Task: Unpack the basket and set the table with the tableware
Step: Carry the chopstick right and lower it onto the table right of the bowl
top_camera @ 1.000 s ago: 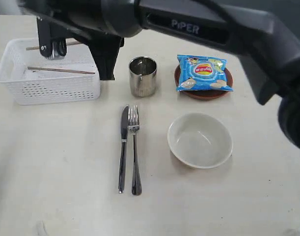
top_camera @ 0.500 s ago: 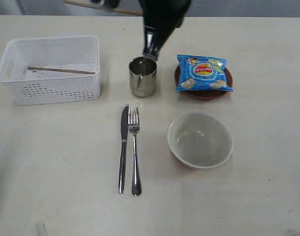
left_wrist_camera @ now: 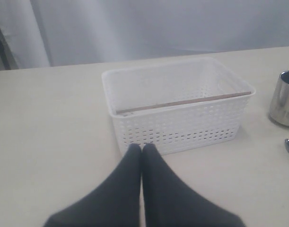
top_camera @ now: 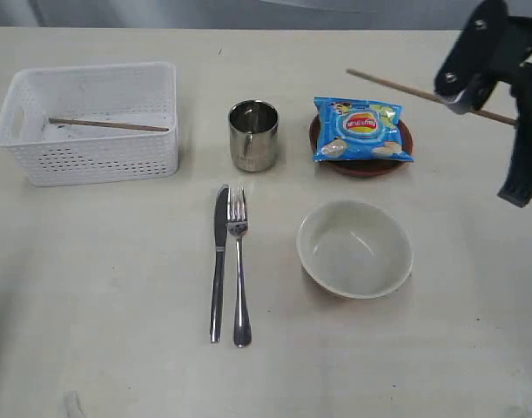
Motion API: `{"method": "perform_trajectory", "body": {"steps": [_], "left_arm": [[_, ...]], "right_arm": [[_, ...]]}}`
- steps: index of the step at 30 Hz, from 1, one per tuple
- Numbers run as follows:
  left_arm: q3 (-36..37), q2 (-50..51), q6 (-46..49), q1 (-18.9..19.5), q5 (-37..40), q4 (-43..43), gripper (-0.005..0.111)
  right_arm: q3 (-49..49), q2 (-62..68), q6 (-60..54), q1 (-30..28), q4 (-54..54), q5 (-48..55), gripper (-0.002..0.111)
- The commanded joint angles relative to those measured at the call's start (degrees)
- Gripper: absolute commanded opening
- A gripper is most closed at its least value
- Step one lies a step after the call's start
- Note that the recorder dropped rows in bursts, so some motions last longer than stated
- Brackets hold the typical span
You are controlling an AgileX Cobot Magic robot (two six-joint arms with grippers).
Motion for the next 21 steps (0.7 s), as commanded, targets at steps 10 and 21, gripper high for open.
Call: {"method": "perform_trajectory", "body": {"steps": [10, 21], "left_arm": [[0.15, -0.26, 0.09, 0.15, -0.41, -0.64, 0.000], [0.15, -0.26, 0.09, 0.15, -0.41, -0.64, 0.000]], "right_arm": [[1.84, 6.60, 12.89, -16.99, 29.35, 4.77, 0.000], [5.45, 18.20, 14.09, -19.04, 31.10, -1.26, 0.000]]}}
